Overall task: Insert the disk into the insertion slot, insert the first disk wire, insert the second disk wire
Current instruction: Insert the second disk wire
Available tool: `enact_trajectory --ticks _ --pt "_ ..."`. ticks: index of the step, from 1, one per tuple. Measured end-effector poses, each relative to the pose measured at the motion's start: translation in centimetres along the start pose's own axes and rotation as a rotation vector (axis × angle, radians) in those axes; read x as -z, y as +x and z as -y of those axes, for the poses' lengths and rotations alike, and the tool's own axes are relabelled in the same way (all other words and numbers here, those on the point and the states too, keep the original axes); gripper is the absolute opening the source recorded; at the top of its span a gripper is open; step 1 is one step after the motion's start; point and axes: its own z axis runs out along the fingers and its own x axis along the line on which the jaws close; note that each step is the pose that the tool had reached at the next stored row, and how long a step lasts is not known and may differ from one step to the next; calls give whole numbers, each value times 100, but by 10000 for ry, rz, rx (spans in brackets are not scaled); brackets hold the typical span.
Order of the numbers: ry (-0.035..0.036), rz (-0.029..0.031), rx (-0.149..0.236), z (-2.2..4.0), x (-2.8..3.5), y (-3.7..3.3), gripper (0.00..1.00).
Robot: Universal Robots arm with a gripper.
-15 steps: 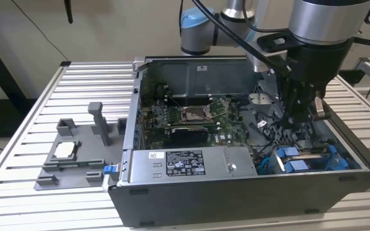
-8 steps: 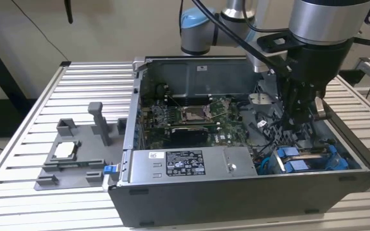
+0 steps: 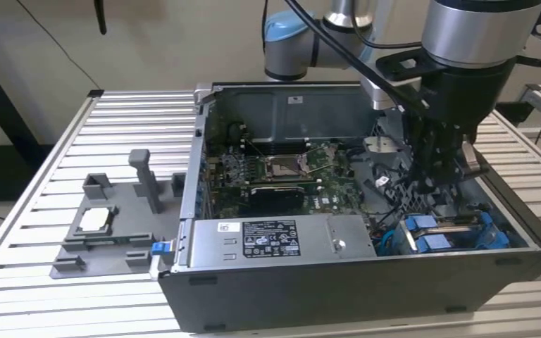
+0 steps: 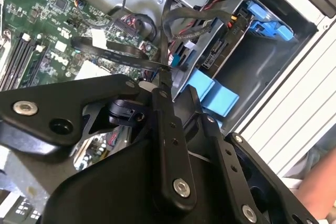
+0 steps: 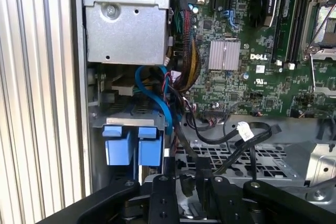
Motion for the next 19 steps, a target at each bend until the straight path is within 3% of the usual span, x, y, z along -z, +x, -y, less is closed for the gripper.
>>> enact_trajectory --ticks 5,9,10,16,19 --pt "179 17 160 -3 -17 0 30" --pt "238 19 180 -4 -22 0 28" --pt "242 19 181 -4 -23 0 21" --pt "241 18 180 -1 -23 19 19" --pt "143 23 177 39 -30 58 16"
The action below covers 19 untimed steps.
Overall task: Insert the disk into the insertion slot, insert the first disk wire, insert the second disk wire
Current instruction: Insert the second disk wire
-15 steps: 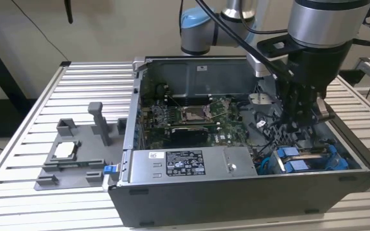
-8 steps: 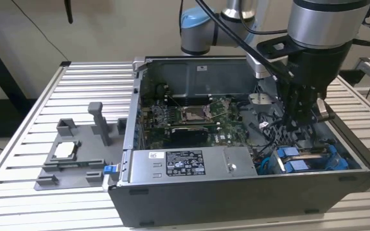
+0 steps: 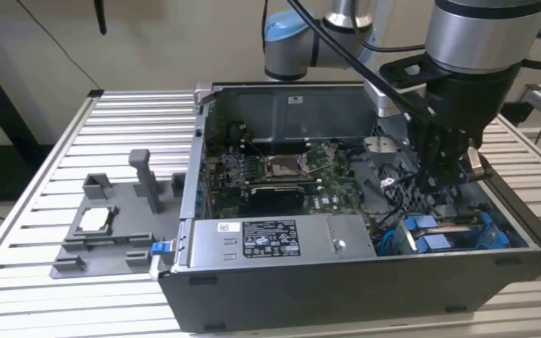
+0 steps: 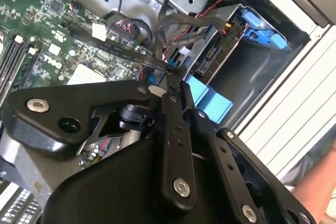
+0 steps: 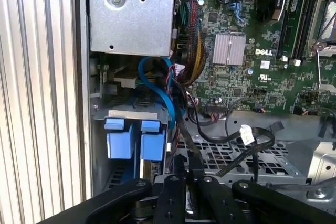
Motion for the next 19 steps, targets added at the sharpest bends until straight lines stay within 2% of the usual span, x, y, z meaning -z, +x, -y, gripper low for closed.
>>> enact_trajectory --ticks 4,9,15,19 --pt "-161 13 -5 53 -12 66 16" --pt "-320 48 -16 111 -34 154 16" --pt "-433 76 -23 168 -58 216 15" --pt "-538 100 -30 220 -73 244 15"
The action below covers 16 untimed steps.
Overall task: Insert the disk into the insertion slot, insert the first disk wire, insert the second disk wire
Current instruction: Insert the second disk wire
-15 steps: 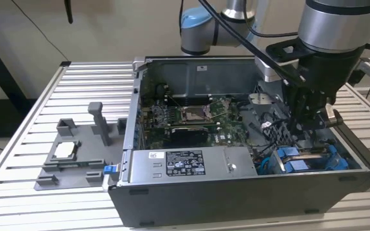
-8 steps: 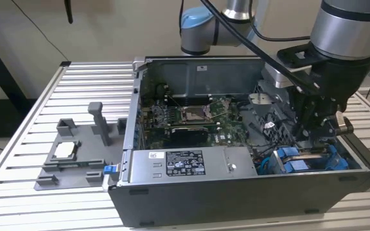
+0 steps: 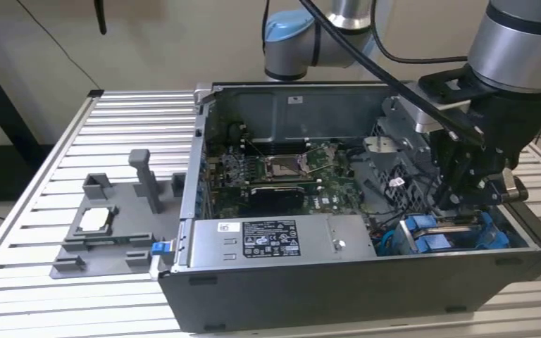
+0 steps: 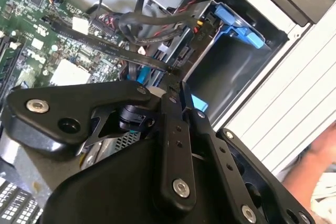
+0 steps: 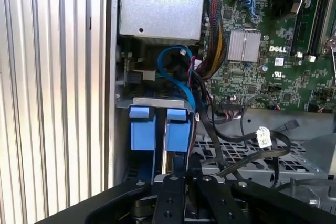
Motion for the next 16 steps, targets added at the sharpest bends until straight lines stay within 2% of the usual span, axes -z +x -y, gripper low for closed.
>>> enact_trajectory --ticks 7,16 --pt "-14 3 -1 29 -5 4 15" --pt "-13 10 -2 32 -6 9 15"
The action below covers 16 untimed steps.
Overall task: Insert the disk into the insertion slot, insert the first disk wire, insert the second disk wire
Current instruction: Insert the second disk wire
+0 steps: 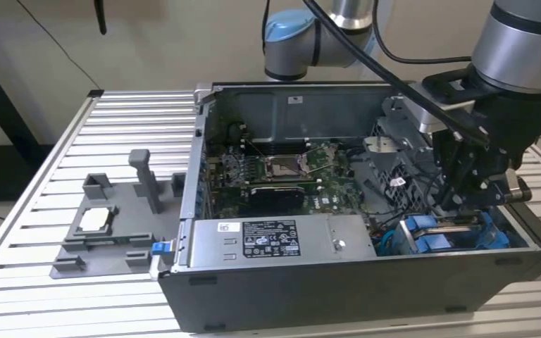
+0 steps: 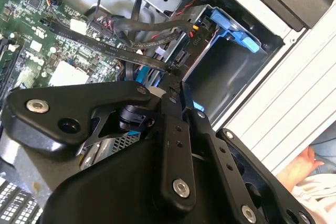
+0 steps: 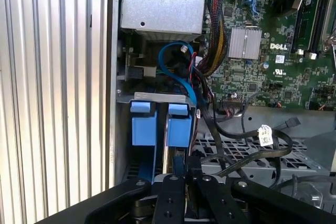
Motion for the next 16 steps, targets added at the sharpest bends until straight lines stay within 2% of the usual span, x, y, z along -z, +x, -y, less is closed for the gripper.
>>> enact_trajectory --ticks 1,3,7,8,11,16 --pt "0 7 0 1 -2 3 15" --pt "-2 66 -6 4 -7 15 15" --pt "-6 315 -47 5 -21 38 15" --pt "-15 347 -58 5 -27 44 15" --pt "-70 381 -83 8 -45 60 15" --pt "-341 393 -113 31 -74 69 15"
